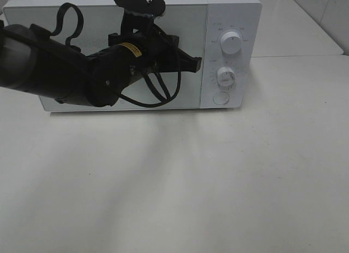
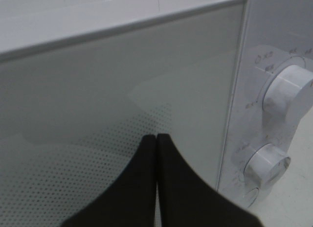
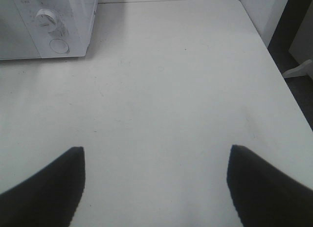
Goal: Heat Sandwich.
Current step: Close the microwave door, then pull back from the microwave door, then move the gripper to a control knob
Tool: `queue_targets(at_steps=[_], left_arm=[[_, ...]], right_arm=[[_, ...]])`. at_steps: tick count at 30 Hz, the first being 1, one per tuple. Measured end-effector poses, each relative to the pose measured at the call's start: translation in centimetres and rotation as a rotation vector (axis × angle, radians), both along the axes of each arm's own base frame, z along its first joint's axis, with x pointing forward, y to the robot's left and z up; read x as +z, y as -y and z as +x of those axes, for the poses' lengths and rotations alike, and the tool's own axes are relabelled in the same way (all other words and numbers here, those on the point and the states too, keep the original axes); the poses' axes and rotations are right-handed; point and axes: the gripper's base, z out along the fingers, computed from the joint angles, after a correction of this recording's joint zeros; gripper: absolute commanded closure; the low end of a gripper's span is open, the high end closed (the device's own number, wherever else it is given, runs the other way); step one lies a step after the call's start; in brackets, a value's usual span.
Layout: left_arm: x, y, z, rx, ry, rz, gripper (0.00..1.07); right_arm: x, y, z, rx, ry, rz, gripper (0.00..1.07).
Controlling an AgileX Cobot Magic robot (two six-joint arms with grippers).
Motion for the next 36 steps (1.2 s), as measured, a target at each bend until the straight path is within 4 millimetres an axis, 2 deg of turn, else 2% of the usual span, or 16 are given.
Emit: queue_targets(at_steps=[4,14,16,17,18,20,21,22,24,26,32,36], left_arm=[[0.2,0.0,-0.2,0.003,-0.002,-0.008,1.07],[0.9,-2.1,-2.3,0.073,-0.021,-0.052,1.07],[1.3,-2.3,-3.5,0.058,-0.037,-0.048,0.97],[1.3,-2.3,-3.5,0.058,-0.037,-0.048,0.97],[1.4,-2.4,-3.8,0.051,-0.050,-0.043,0.90],[1.7,-2.9,-4.7,0.031,-0.103,-0.023,0.64],[1.7,-3.1,-5.0,0.023,-0.125,-0.014,0.33],[1.7,-3.1,-5.0,0.023,-0.125,-0.014,0.33],[1.8,-3.4,-5.7,0.009,-0.170,0.001,0.05],[1.9,-3.6,-6.5,-0.022,-0.248,0.028,0.08],[2.5,-3.8,-7.8,-0.084,-0.372,0.071,0.08],[3.1,-4.5,-9.3,-0.147,-0.517,0.130,0.08]], right_arm=[[0.0,0.0,0.0,0.000,0.000,0.000,0.31],[0.0,0.0,0.0,0.000,0.000,0.000,0.31],[0.0,0.0,0.0,0.000,0.000,0.000,0.31],[0.0,0.0,0.0,0.000,0.000,0.000,0.31],[0.0,0.0,0.0,0.000,0.000,0.000,0.31],[0.0,0.0,0.0,0.000,0.000,0.000,0.31],[0.0,0.0,0.0,0.000,0.000,0.000,0.31],[0.0,0.0,0.0,0.000,0.000,0.000,0.31],[0.0,0.0,0.0,0.000,0.000,0.000,0.31],[0.0,0.0,0.0,0.000,0.000,0.000,0.31],[0.0,0.0,0.0,0.000,0.000,0.000,0.31],[0.0,0.0,0.0,0.000,0.000,0.000,0.31]])
